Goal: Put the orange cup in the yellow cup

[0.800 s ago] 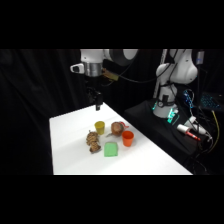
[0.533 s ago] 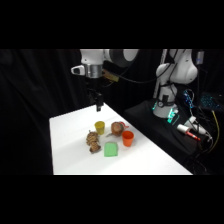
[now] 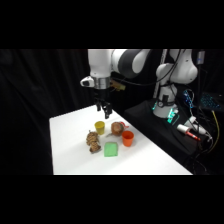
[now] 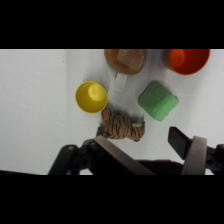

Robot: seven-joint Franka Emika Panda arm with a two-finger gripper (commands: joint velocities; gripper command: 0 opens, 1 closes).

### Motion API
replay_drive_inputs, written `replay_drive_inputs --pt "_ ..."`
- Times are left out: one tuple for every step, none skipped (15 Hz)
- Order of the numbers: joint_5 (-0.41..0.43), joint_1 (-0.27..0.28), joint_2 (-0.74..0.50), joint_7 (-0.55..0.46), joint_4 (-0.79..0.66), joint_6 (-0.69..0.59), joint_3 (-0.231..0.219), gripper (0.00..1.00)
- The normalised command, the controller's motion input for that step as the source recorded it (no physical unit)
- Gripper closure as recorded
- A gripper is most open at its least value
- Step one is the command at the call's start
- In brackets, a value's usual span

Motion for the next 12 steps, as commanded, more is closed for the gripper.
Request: replay_drive_inputs --pt "0.046 0.033 -0.17 -0.02 -0.37 0.32 0.036 0.00" --pt "0.064 0.031 -0.15 -0.03 -0.35 0.31 0.033 0.00" --pt "0.076 0.028 -0.13 -0.03 -0.33 0.30 0.030 0.00" --pt "0.098 0.025 -0.11 -0.05 -0.31 0.29 0.030 0.00" --pt "0.122 0.022 -0.11 -0.07 -0.30 0.27 0.030 0.00" --pt "0.143 0.019 -0.09 -0.08 -0.28 0.27 0.030 0.00" --pt "0.158 0.019 -0.07 -0.10 -0.26 0.26 0.031 0.00" --pt "0.160 0.019 -0.05 -0.10 -0.23 0.25 0.030 0.00" --pt "0.164 0.020 -0.03 -0.10 -0.22 0.24 0.032 0.00" --pt "0.172 0.025 0.00 -0.10 -0.19 0.25 0.038 0.00" --pt "0.158 0.028 0.02 -0.09 -0.17 0.24 0.039 0.00" --pt "0.155 0.034 0.04 -0.09 -0.16 0.24 0.045 0.00"
